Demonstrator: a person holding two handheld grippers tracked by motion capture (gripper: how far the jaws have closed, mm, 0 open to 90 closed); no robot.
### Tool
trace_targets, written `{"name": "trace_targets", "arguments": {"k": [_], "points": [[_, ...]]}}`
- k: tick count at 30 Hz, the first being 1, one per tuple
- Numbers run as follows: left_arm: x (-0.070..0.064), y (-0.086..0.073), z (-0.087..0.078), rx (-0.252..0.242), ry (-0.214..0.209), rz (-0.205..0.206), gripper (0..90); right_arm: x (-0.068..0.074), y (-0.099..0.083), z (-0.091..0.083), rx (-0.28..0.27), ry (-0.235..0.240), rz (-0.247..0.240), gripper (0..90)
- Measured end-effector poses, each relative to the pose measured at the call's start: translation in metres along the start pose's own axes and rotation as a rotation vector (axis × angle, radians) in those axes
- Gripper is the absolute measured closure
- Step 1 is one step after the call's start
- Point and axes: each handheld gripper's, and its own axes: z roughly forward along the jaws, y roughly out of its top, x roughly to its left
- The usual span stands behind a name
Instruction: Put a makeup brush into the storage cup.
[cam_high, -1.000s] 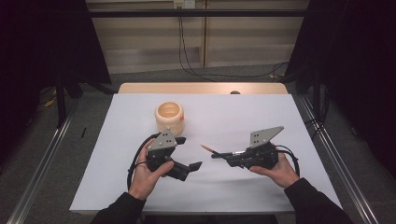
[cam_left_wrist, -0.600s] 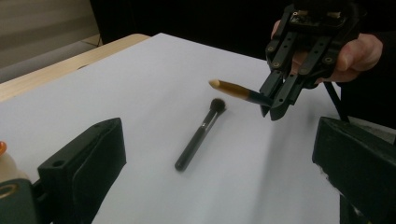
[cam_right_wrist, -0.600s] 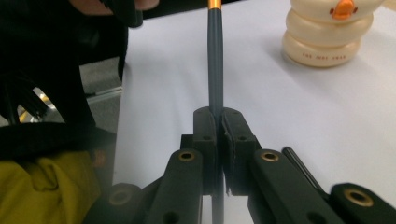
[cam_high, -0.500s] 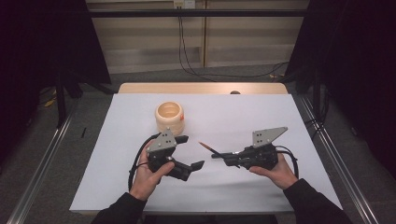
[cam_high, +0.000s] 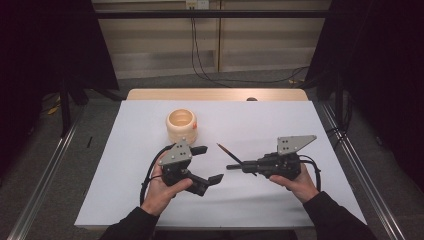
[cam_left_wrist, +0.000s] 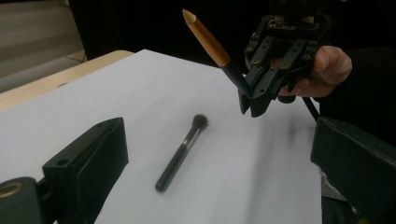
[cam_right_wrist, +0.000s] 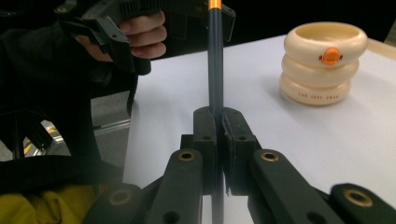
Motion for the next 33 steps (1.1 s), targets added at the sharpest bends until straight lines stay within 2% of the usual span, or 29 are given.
{"name": "trace_targets", "arguments": {"k": [2,4,6,8,9,13,16,18,19,21,24,25,26,27,28,29,30,31,33], "points": [[-0.002,0.002,0.001,-0.010,-0.018,-0.003,4.0,0.000,0.001,-0.002,-0.014,-0.010,0.002,85.4],[-0.004,0.003,0.003,-0.012,-0.003,0.004,4.0,0.000,0.001,-0.002,-0.033,0.005,0.008,85.4],[-0.005,0.004,0.004,-0.022,-0.009,-0.012,4.1,0.000,0.001,-0.001,-0.042,0.001,0.011,85.3],[-0.004,0.004,0.005,-0.053,-0.027,-0.030,4.4,0.000,0.002,0.000,-0.054,0.012,0.012,85.4],[-0.004,0.005,0.006,-0.053,-0.011,-0.033,4.4,0.001,0.002,0.001,-0.056,0.012,0.011,85.3],[-0.005,0.008,0.008,-0.081,-0.021,-0.054,5.5,0.002,0.003,0.003,-0.067,0.025,0.014,85.4],[-0.007,0.012,0.008,-0.087,-0.007,-0.059,7.2,0.003,0.002,0.005,-0.066,0.031,0.014,85.4],[-0.009,0.015,0.008,-0.088,-0.020,-0.043,12.0,0.003,0.002,0.006,-0.065,0.034,0.011,85.3],[-0.009,0.017,0.007,-0.103,-0.013,-0.045,13.2,0.003,0.002,0.006,-0.064,0.032,0.009,85.3],[-0.007,0.020,0.007,-0.115,-0.010,-0.045,21.8,0.003,0.002,0.007,-0.067,0.031,0.010,85.3],[-0.007,0.026,0.011,-0.107,0.013,-0.049,24.9,0.003,0.002,0.007,-0.066,0.020,0.012,85.3],[-0.007,0.027,0.012,-0.105,-0.004,-0.045,27.9,0.003,0.002,0.007,-0.059,0.014,0.007,85.3],[-0.007,0.027,0.013,-0.105,-0.012,-0.055,32.9,0.003,0.001,0.007,-0.059,0.008,0.005,85.3],[-0.007,0.027,0.014,-0.110,-0.003,-0.058,36.0,0.002,0.001,0.007,-0.063,0.006,0.009,85.3],[-0.007,0.027,0.015,-0.112,-0.001,-0.075,36.5,0.002,0.001,0.006,-0.063,0.007,0.011,85.4],[-0.006,0.026,0.015,-0.106,-0.003,-0.072,40.7,0.002,0.001,0.006,-0.064,0.007,0.010,85.3],[-0.006,0.026,0.016,-0.106,0.016,-0.076,43.6,0.002,0.001,0.006,-0.066,0.006,0.011,85.3],[-0.005,0.025,0.016,-0.104,0.007,-0.074,44.8,0.003,0.001,0.006,-0.066,0.006,0.011,85.3],[-0.004,0.023,0.014,-0.119,0.025,-0.089,51.7,0.003,0.001,0.006,-0.065,-0.001,0.010,85.4]]}}
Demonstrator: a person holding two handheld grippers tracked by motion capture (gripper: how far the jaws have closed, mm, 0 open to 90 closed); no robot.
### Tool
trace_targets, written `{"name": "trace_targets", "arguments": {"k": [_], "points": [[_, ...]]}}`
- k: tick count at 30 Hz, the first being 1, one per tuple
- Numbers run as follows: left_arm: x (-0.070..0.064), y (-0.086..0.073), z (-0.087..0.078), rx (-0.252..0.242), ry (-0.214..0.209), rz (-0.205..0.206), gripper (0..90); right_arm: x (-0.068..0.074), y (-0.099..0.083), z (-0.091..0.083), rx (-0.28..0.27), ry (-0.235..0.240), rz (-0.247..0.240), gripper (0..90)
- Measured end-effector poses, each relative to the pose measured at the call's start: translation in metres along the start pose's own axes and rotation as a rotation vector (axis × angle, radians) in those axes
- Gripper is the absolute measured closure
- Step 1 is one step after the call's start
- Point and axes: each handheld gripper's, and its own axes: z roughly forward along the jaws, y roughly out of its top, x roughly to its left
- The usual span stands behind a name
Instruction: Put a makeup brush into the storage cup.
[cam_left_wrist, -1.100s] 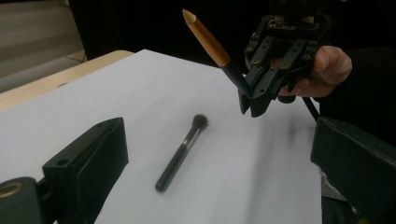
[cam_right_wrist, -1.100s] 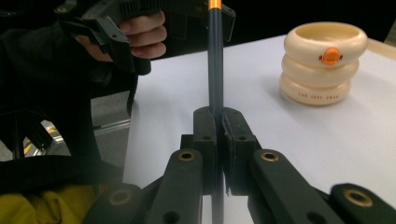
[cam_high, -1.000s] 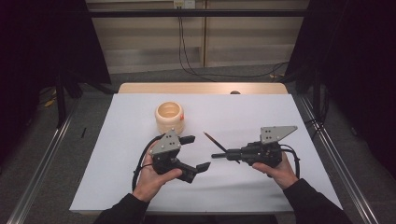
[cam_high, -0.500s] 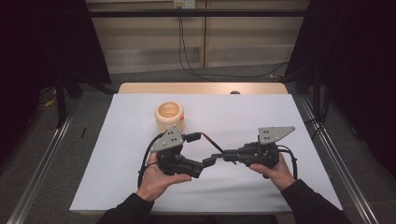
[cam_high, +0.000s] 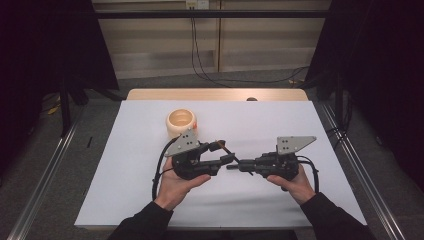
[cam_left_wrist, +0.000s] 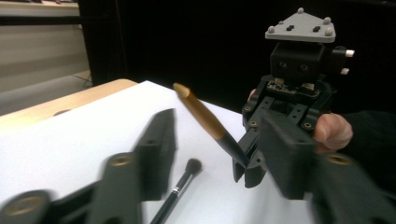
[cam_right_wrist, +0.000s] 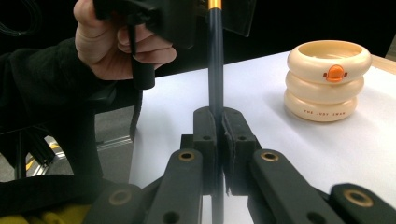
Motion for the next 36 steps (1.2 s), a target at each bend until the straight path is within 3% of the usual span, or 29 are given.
{"name": "trace_targets", "arguments": {"k": [7,12,19,25,28,33,36], "points": [[0.004,-0.002,-0.003,0.008,-0.032,0.001,65.3,-0.001,-0.003,0.002,0.010,-0.006,0.008,85.3],[0.007,-0.004,-0.003,0.002,-0.041,-0.030,73.0,-0.001,-0.005,0.005,0.012,-0.002,0.009,85.3],[0.007,-0.006,-0.001,0.019,-0.060,-0.032,75.6,0.000,-0.007,0.009,0.033,0.000,-0.003,85.3],[0.006,-0.006,-0.001,0.027,-0.102,-0.043,80.6,0.002,-0.010,0.014,0.053,0.001,-0.012,84.6],[0.002,-0.006,0.001,0.036,-0.095,-0.047,82.9,0.003,-0.013,0.018,0.066,0.004,-0.011,84.2],[0.003,-0.006,0.000,0.028,-0.107,-0.067,84.1,0.002,-0.014,0.018,0.051,0.004,-0.004,83.5],[0.002,-0.004,0.000,0.035,-0.112,-0.054,84.3,0.001,-0.014,0.018,0.045,0.010,-0.001,83.0]]}}
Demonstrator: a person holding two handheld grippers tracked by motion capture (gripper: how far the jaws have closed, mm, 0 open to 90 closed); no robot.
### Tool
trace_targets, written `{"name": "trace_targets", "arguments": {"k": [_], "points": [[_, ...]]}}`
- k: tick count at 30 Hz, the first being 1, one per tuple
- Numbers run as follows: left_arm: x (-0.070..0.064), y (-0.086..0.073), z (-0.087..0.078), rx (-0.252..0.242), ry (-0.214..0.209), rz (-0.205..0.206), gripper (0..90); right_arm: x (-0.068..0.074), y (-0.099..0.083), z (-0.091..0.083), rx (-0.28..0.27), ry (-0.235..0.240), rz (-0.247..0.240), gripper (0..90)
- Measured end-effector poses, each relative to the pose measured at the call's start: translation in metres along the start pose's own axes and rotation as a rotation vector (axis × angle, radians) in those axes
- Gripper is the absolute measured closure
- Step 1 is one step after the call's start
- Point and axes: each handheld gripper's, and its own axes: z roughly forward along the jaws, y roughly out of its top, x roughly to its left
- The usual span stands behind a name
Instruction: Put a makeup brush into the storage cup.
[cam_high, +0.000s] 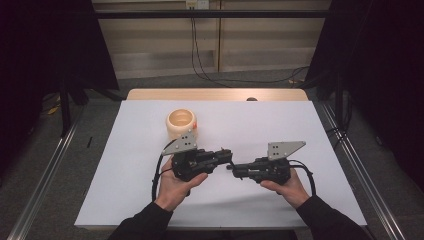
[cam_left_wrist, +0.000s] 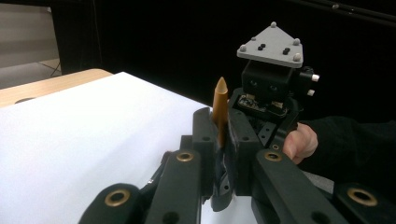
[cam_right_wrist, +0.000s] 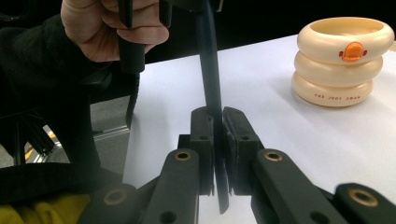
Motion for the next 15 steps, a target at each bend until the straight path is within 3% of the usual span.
{"name": "trace_targets", "arguments": {"k": [4,15], "points": [[-0.0011,0.0003,0.0003,-0.002,0.005,0.001,84.4,-0.0015,-0.0005,-0.0003,-0.003,-0.002,0.023,80.0],[0.0000,0.0021,-0.0020,-0.004,0.030,0.012,84.4,-0.0021,-0.0015,-0.0005,0.006,-0.058,0.032,44.1]]}}
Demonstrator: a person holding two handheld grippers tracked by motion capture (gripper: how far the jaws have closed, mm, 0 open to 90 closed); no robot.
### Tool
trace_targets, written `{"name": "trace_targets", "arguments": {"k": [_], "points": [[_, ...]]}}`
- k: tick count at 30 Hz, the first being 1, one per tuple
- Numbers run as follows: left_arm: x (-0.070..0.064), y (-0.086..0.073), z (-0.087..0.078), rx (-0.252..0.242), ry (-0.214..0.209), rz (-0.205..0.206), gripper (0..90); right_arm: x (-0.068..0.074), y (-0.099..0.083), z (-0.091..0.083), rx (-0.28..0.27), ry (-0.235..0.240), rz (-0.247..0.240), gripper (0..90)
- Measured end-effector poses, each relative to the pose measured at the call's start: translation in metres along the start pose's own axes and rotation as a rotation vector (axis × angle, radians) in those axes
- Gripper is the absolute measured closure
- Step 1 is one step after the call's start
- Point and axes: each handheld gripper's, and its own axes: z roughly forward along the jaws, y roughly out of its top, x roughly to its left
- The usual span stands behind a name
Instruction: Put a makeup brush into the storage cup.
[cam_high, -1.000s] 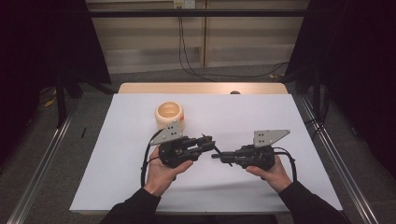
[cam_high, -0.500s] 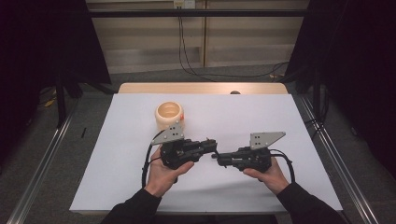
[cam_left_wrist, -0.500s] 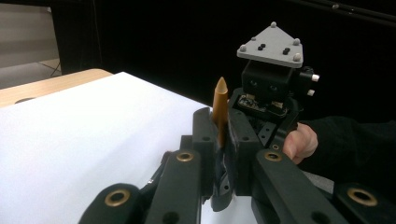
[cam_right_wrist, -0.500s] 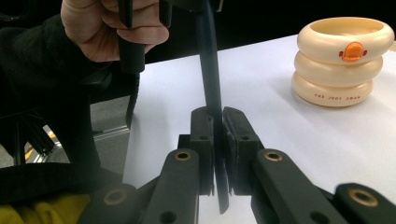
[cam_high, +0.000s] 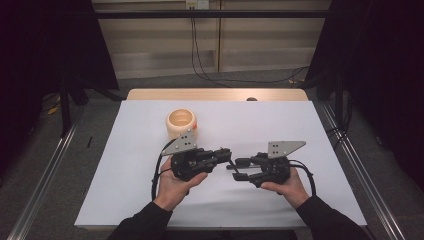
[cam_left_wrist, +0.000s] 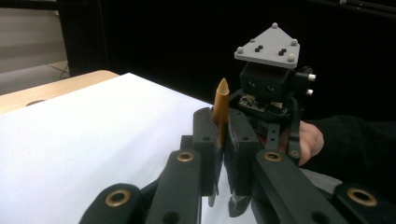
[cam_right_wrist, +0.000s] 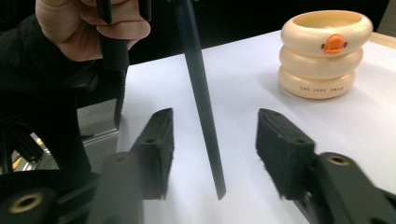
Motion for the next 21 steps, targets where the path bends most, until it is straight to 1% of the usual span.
{"name": "trace_targets", "arguments": {"k": [3,5,6,8,10,11,14,15,16,17,20,21], "points": [[0.002,0.001,-0.002,0.001,0.008,0.003,84.4,0.000,0.001,-0.001,-0.015,-0.025,-0.001,33.1],[0.003,0.003,-0.004,0.000,0.017,0.003,84.4,0.000,0.002,-0.002,-0.027,-0.031,0.000,27.4],[0.003,0.004,-0.005,-0.003,0.021,0.002,84.4,0.000,0.002,-0.003,-0.035,-0.039,0.004,23.7],[0.004,0.004,-0.007,-0.008,0.027,0.003,84.4,-0.001,0.003,-0.005,-0.058,-0.044,0.016,19.3],[0.006,0.005,-0.008,-0.002,0.037,0.009,84.4,-0.001,0.003,-0.005,-0.063,-0.079,0.019,12.3],[0.006,0.005,-0.009,-0.006,0.039,0.003,84.4,-0.001,0.003,-0.006,-0.062,-0.082,0.012,11.9],[0.007,0.005,-0.010,0.001,0.039,0.008,84.4,0.001,0.003,-0.007,-0.058,-0.092,-0.012,7.0],[0.007,0.005,-0.010,0.005,0.040,0.007,84.4,0.002,0.003,-0.007,-0.063,-0.086,-0.024,7.1],[0.007,0.005,-0.010,-0.003,0.044,-0.001,84.4,0.002,0.003,-0.007,-0.068,-0.089,-0.025,7.4],[0.007,0.005,-0.011,0.001,0.045,0.004,84.4,0.002,0.003,-0.007,-0.076,-0.085,-0.020,7.1],[0.008,0.006,-0.013,0.002,0.054,0.007,84.4,0.002,0.003,-0.009,-0.078,-0.115,-0.023,6.5],[0.008,0.006,-0.013,-0.005,0.053,-0.002,84.4,0.001,0.003,-0.010,-0.087,-0.107,-0.013,6.1]]}}
